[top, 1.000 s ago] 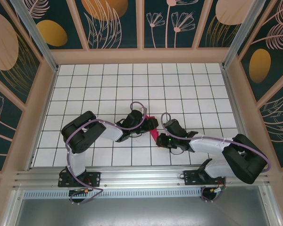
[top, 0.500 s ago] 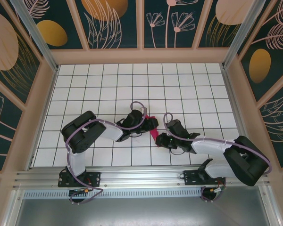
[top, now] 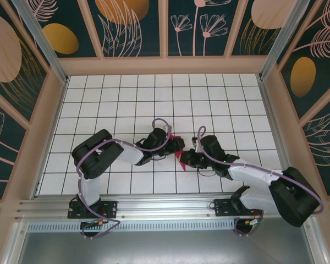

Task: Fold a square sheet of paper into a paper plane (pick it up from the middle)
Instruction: Fold the wing for the fifth time at the center of the table.

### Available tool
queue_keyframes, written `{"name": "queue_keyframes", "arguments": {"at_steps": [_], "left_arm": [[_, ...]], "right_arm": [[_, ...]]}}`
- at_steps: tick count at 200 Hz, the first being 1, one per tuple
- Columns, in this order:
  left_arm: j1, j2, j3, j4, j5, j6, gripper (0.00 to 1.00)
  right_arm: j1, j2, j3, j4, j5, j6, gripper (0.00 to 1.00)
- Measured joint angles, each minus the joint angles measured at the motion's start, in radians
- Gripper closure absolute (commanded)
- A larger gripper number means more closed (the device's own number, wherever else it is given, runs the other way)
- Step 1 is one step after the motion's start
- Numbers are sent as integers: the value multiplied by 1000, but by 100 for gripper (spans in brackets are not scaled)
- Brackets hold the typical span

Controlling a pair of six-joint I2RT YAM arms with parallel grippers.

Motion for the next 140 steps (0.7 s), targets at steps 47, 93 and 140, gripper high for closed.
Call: {"name": "queue_keyframes", "arguments": {"at_steps": [47, 93, 140], "left_arm": [[0, 2, 5, -5, 4, 0, 53], [0, 5, 8, -5, 6, 2, 53], [0, 8, 11, -5, 10, 3, 53]], "right_arm": [[-17, 124, 28, 8, -12, -16, 94], [-65, 196, 6, 35, -25, -16, 94], [-85, 202, -53, 122, -48, -11, 94]]}}
